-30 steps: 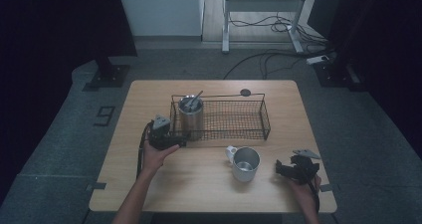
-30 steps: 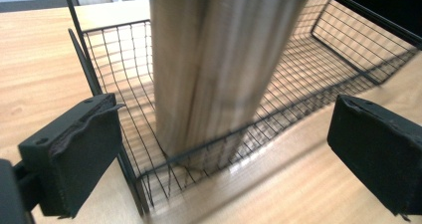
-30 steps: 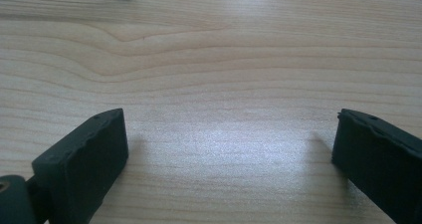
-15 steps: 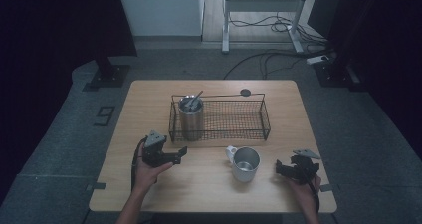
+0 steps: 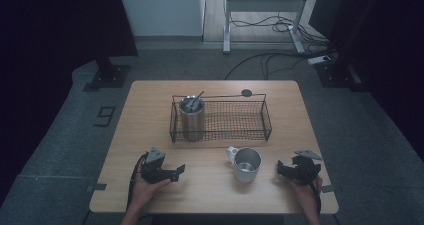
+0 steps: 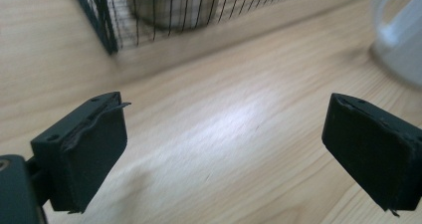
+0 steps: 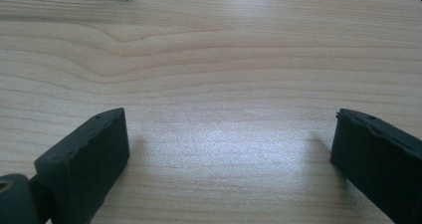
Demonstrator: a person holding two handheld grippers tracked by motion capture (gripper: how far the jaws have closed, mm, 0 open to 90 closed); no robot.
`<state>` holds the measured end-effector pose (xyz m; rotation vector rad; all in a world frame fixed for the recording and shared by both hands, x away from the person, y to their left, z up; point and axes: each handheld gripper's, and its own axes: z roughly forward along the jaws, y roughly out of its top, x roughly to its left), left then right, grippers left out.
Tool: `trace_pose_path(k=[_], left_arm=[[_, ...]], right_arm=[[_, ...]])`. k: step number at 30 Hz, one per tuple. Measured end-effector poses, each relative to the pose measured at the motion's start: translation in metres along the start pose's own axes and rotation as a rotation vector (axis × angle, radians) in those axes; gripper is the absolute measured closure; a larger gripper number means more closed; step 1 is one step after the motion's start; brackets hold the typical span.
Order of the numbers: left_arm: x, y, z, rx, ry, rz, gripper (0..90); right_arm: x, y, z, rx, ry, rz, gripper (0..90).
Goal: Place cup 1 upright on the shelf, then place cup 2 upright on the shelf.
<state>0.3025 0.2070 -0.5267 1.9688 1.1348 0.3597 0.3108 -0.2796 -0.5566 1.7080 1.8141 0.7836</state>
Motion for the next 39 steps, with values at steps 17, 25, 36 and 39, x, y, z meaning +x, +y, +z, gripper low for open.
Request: trace_pose_path(k=[17, 25, 36, 39], left_arm=[[-0.001, -0.008, 0.006, 0.050, 0.007, -0.006, 6.7], [0.002, -0.008, 0.005, 0.048, -0.005, -0.014, 7.0], [0.004, -0.011, 0.005, -0.001, 0.013, -0.032, 10.9], [0.005, -0.012, 0.007, 0.008, 0.017, -0.036, 11.3]], right_arm=[[0.000, 0.001, 0.001, 0.001, 0.001, -0.001, 1.9], [-0.001, 0.000, -0.001, -0.010, -0.025, 0.010, 3.7], [-0.006, -0.003, -0.012, -0.075, 0.032, 0.000, 8.4], [-0.001, 0.000, -0.020, -0.103, 0.053, -0.016, 9.5]])
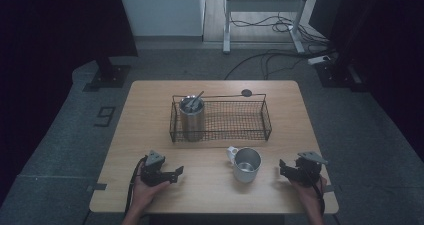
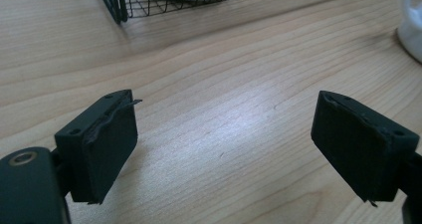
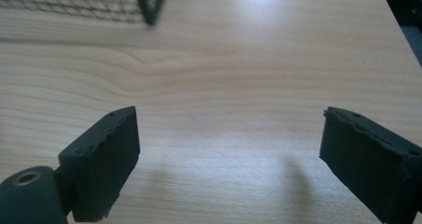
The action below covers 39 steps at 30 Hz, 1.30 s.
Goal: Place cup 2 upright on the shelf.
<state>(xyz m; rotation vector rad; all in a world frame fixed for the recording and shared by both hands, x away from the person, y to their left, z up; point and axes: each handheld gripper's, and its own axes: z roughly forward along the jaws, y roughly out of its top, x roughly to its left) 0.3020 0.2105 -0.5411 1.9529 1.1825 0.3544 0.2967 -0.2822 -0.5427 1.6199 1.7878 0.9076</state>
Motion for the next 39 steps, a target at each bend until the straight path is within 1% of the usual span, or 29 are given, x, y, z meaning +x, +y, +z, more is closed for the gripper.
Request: trace_pose_path(k=[3, 5, 8, 10, 15, 20, 23, 25, 29, 31, 33, 36, 39], left_arm=[[0.000, 0.000, 0.001, 0.004, -0.006, -0.002, 11.3], [0.000, 0.000, 0.002, 0.008, -0.007, 0.001, 11.4], [0.000, 0.000, 0.003, 0.013, -0.008, 0.003, 11.4], [0.000, 0.001, 0.003, 0.016, -0.007, 0.008, 11.4], [0.001, 0.002, 0.006, 0.019, -0.014, 0.004, 11.4], [0.000, 0.001, 0.009, 0.034, -0.022, 0.001, 11.4], [-0.002, 0.001, 0.008, 0.025, -0.016, 0.007, 11.5], [-0.001, 0.001, 0.008, 0.024, -0.015, 0.003, 11.8], [0.000, 0.001, 0.009, 0.025, -0.015, -0.012, 11.9], [0.001, 0.001, 0.009, 0.029, -0.017, -0.015, 11.9], [0.002, 0.002, 0.009, 0.034, -0.018, -0.020, 11.9], [0.003, 0.002, 0.009, 0.035, -0.004, -0.028, 12.7], [0.002, 0.002, 0.009, 0.037, 0.002, -0.030, 13.0]], right_arm=[[0.004, 0.002, -0.007, -0.031, 0.014, -0.005, 10.6], [0.006, 0.004, -0.011, -0.041, 0.027, -0.006, 10.8], [0.010, 0.005, -0.017, -0.052, 0.062, 0.007, 11.3], [0.013, 0.005, -0.022, -0.053, 0.076, 0.000, 11.4], [0.018, 0.007, -0.032, -0.076, 0.085, 0.000, 11.3], [0.020, 0.013, -0.045, -0.108, 0.132, 0.010, 11.4], [0.022, 0.016, -0.053, -0.124, 0.163, 0.008, 11.7], [0.025, 0.018, -0.058, -0.132, 0.187, 0.000, 11.7], [0.033, 0.021, -0.068, -0.157, 0.206, -0.025, 11.7], [0.036, 0.023, -0.072, -0.166, 0.223, -0.029, 11.7], [0.039, 0.024, -0.075, -0.171, 0.233, -0.034, 11.8], [0.042, 0.024, -0.076, -0.175, 0.250, -0.040, 11.7], [0.045, 0.025, -0.078, -0.174, 0.268, -0.044, 11.7]])
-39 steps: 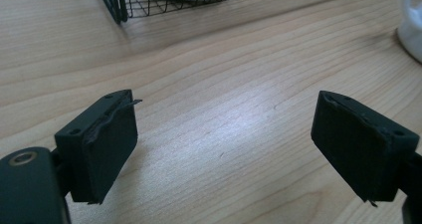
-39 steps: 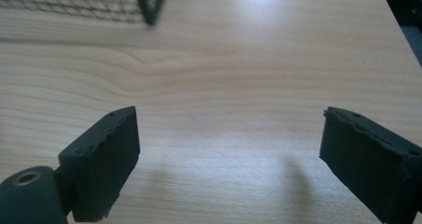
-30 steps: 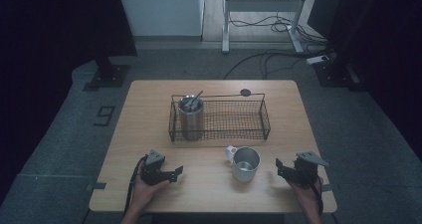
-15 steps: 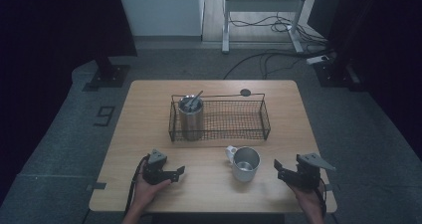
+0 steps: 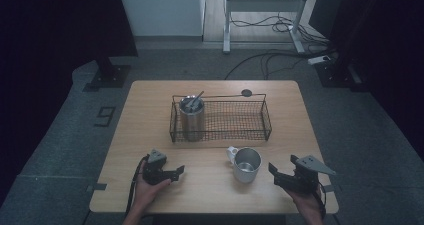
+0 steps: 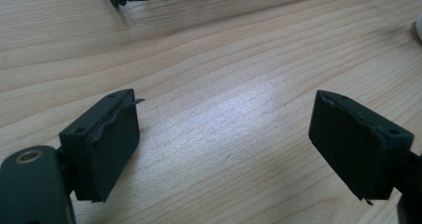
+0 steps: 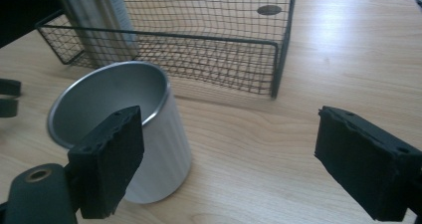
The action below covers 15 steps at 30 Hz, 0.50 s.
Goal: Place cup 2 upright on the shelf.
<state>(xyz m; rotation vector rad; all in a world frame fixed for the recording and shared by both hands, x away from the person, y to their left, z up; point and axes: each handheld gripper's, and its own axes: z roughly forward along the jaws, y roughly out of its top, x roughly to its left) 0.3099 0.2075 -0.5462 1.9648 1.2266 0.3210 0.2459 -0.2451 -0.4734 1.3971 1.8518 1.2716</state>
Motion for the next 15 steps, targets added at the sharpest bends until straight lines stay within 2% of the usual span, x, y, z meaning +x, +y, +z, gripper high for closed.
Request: trace_pose_path(k=[7, 15], left_arm=[[0.000, 0.001, 0.001, 0.013, 0.001, -0.001, 13.2], [0.000, 0.001, 0.001, 0.018, 0.004, -0.001, 13.3]], right_arm=[[0.010, 0.003, -0.004, -0.011, 0.053, -0.002, 11.5], [0.023, 0.003, -0.002, -0.002, 0.088, -0.029, 10.8]])
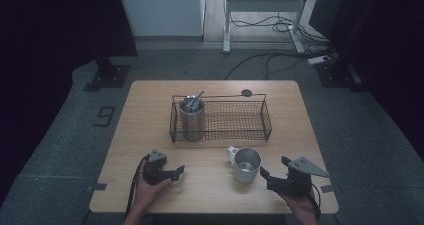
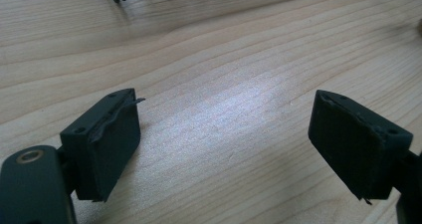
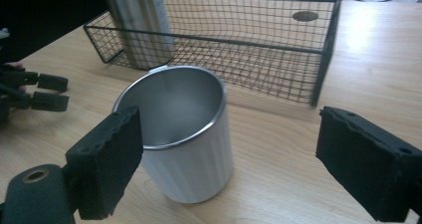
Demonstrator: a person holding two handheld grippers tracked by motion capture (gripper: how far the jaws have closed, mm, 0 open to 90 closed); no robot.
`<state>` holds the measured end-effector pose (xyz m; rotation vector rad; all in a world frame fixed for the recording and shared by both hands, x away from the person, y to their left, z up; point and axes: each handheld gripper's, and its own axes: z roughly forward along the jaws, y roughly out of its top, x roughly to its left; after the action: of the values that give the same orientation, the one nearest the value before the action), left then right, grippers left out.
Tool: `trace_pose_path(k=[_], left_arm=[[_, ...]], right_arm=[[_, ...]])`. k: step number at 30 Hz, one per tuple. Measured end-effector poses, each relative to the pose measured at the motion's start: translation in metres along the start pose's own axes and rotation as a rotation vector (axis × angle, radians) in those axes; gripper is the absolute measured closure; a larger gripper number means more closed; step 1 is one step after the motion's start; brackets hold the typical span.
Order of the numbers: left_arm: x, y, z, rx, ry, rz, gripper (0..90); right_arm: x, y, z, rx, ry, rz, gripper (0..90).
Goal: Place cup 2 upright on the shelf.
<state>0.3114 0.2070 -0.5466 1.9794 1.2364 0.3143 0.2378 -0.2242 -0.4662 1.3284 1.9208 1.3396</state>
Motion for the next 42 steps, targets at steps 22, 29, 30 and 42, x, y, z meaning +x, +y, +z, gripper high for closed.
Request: trace_pose_path(k=[22, 29, 30, 42], left_arm=[[-0.002, 0.001, 0.001, 0.009, 0.008, 0.017, 13.3], [-0.003, 0.001, 0.002, 0.009, 0.009, 0.017, 13.3], [-0.003, 0.001, 0.002, 0.009, 0.008, 0.017, 13.3], [-0.004, 0.001, 0.002, 0.010, 0.008, 0.026, 13.3]], right_arm=[[0.025, -0.006, 0.027, 0.062, 0.032, -0.041, 7.6], [0.027, -0.008, 0.034, 0.071, 0.027, -0.044, 6.6], [0.027, -0.008, 0.035, 0.072, 0.029, -0.047, 6.5], [0.031, -0.010, 0.046, 0.102, 0.010, -0.069, 3.2]])
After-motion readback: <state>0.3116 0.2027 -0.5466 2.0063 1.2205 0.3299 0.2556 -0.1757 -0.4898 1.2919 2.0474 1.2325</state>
